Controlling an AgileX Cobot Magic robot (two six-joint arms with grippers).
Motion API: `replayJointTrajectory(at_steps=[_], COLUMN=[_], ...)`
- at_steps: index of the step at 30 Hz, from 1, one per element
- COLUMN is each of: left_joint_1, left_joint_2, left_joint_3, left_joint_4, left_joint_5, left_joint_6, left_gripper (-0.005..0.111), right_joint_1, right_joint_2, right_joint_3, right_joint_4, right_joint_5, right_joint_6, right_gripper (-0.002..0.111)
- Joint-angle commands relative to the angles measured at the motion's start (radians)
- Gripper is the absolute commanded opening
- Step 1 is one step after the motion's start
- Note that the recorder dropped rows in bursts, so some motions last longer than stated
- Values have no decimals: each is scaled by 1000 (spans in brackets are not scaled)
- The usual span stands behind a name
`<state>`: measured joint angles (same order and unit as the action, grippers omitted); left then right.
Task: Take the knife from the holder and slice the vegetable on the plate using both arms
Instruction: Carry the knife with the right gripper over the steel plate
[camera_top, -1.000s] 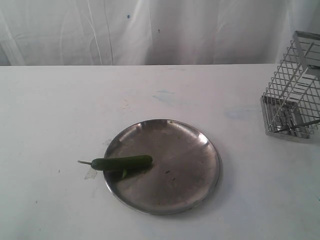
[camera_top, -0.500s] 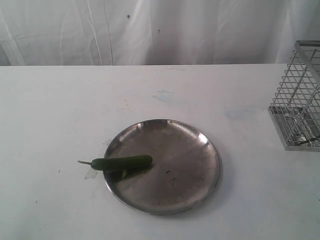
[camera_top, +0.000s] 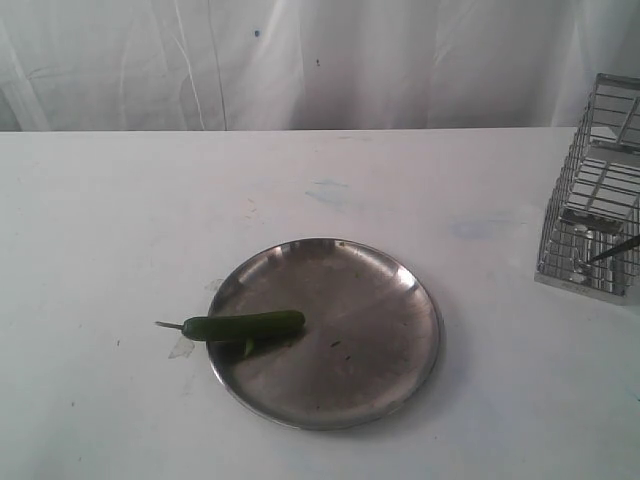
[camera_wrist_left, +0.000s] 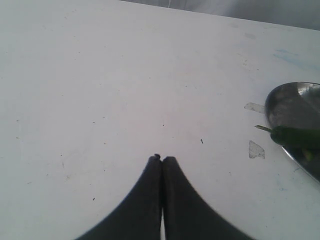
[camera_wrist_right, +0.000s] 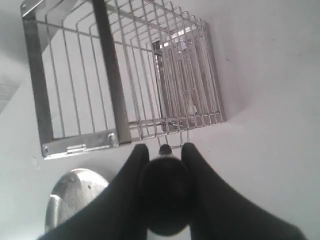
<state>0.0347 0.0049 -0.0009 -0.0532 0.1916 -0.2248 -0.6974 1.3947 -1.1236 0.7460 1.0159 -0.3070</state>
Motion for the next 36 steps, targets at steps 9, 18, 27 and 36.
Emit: replayJointTrajectory(at_steps=[9, 18, 27, 36], left_joint_1=[-8, -8, -8, -8], left_joint_2=[-5, -5, -5, -5], left_joint_3=[1, 1, 1, 1], left_joint_4=[2, 2, 2, 2], left_joint_5=[-5, -5, -5, -5], left_joint_6=[-2, -2, -2, -2], left_gripper=[0, 0, 0, 0], right_joint_1=[215, 401, 401, 401], right_joint_2=[-390, -537, -132, 96], right_joint_3=[42, 252, 552, 626], right_joint_4=[-106, 339, 951, 998], right_joint_5=[56, 3, 205, 205], right_joint_6=[45, -288, -1054, -1365], right_gripper=[0, 0, 0, 0])
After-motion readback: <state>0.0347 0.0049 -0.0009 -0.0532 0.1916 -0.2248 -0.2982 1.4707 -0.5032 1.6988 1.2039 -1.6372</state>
